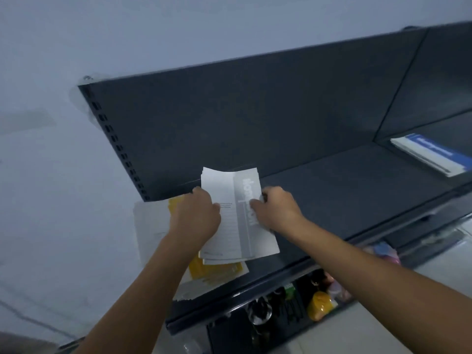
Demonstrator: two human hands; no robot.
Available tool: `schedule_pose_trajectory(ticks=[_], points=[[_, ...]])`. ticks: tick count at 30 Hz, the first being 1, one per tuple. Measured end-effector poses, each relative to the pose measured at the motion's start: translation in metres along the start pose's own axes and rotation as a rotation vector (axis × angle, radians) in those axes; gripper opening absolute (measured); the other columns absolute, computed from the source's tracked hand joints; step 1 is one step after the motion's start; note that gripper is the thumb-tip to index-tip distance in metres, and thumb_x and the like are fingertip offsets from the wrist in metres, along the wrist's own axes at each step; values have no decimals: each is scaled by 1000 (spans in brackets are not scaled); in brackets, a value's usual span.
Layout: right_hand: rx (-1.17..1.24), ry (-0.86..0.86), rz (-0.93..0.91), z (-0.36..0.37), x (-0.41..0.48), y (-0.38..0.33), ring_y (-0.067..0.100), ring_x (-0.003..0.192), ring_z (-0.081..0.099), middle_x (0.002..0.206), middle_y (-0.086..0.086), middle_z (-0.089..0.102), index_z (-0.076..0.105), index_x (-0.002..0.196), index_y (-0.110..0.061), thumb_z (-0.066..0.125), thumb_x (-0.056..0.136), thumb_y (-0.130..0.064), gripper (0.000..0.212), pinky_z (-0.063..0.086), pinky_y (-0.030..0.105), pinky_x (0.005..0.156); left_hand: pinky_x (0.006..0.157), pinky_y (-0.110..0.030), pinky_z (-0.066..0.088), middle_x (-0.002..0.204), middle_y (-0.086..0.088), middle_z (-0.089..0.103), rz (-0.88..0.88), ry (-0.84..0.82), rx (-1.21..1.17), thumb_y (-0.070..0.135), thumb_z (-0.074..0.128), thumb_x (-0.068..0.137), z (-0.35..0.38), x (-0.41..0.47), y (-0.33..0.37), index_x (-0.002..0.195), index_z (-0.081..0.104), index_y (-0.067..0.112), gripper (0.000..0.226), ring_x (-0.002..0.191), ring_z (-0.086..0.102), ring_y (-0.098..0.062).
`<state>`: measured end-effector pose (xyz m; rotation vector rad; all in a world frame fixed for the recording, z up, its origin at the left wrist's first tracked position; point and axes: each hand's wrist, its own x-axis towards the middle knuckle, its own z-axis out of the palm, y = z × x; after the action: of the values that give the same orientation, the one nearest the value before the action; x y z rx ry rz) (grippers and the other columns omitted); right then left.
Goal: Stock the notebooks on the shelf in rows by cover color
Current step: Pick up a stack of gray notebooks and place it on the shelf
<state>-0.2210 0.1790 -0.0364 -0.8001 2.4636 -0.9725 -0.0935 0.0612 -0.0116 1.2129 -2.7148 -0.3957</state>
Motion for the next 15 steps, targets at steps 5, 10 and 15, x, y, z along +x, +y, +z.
schedule_pose_trajectory(ticks=[5,10,15], points=[[-97,158,126,-53,-1,38,19,64,57,79,7,67,55,71,-8,56,93,-21,26,48,30,61,73,-33,40,118,-14,59,130,-56,-44,34,54,100,23,17,66,118,45,6,34,107,60,-33],[-209,250,196,-102,2,83,28,83,62,87,4,61,47,66,-17,53,93,-26,30,48,33,66,73,-35,42,113,-19,59,272,-75,-59,25,53,97,44,28,141,98,38,8,23,105,59,-37],[-263,333,232,-162,10,150,35,95,61,107,10,61,50,91,-13,51,94,-33,20,44,35,71,71,-35,41,112,-17,59,373,-97,-26,23,52,97,71,34,233,103,43,4,22,103,59,-36]])
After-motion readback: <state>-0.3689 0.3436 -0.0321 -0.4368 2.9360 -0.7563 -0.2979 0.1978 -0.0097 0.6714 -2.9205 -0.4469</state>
